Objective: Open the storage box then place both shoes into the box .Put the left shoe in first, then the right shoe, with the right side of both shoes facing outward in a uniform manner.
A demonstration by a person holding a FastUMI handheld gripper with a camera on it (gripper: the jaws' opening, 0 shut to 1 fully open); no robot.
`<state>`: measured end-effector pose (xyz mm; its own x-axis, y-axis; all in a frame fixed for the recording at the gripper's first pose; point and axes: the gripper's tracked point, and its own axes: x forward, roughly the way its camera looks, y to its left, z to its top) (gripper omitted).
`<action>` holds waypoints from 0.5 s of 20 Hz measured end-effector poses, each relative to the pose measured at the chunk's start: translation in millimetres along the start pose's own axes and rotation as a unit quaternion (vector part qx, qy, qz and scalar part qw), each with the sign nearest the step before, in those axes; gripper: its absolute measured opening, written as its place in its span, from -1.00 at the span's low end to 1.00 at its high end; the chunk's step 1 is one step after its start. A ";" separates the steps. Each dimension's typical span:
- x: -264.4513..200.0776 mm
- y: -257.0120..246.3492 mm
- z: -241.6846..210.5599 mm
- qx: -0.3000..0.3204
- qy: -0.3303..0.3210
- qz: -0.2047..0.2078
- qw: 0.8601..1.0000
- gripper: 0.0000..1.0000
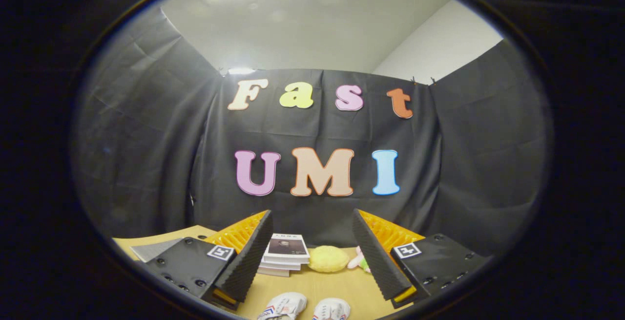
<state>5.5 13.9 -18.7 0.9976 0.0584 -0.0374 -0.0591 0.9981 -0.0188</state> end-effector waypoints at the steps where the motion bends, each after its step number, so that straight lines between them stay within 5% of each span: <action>1: 0.2 2.3 -0.8 0.003 0.000 0.005 1.000 1.00; 10: -13.5 46.9 -45.6 0.071 0.056 0.077 0.993 1.00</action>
<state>-12.4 58.9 -64.7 0.9661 0.2166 -0.1404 -0.1979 0.9707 0.1362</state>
